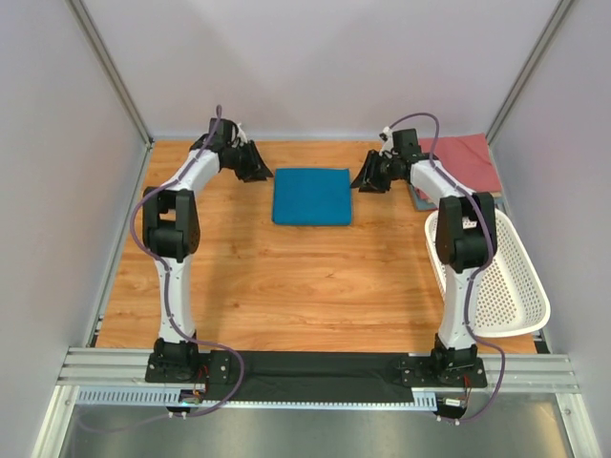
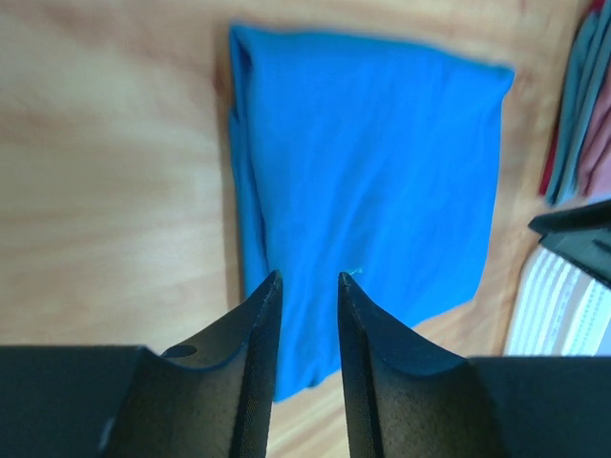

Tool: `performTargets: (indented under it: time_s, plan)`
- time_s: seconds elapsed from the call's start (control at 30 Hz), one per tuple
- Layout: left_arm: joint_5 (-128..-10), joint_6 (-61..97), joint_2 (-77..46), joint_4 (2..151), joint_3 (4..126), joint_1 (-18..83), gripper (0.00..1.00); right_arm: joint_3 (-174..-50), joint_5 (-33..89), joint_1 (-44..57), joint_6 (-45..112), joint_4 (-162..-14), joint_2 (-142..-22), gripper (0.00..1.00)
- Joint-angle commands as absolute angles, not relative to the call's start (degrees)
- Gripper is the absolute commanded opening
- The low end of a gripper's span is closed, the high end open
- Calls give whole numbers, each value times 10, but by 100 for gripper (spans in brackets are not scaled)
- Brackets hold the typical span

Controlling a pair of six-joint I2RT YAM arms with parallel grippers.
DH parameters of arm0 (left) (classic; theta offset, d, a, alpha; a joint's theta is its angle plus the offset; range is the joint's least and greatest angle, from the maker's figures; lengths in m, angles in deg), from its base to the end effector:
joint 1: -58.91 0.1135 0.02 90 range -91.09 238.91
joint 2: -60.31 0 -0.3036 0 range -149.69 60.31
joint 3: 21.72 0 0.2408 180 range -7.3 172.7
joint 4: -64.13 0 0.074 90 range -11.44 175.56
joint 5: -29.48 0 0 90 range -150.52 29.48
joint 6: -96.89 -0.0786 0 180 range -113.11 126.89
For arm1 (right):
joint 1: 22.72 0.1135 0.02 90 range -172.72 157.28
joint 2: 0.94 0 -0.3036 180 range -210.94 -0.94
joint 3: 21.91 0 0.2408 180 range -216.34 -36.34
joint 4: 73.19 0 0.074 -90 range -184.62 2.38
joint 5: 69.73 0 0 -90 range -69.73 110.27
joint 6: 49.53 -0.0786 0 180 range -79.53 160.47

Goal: Fold and stack the t-shirts
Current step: Fold the tshirt

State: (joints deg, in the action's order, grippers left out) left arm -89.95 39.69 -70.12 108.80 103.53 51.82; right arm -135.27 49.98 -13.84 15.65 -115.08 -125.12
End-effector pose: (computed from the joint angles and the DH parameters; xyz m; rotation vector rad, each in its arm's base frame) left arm 0.5396 -0.1060 0.2140 -0.3221 2.4891 -0.9282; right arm 0.5011 0.1177 0.2063 0.1264 2.5328 0.8882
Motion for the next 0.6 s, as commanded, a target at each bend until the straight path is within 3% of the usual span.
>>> performTargets:
  time_s: [0.0,0.17,0.33,0.57]
  plan:
    - [-937,362,-642,1073,979,485,36,-1310,539,-133,208,-1175,-1195,35]
    - [-924,355,-599,1054,913,442,36,-1279,628,-131,218,-1172,-1168,13]
    - [-903,355,-604,1052,890,424,36,-1262,668,-127,217,-1150,-1195,15]
    - [-795,340,-616,1084,848,426,36,-1226,635,-127,216,-1115,-1271,15]
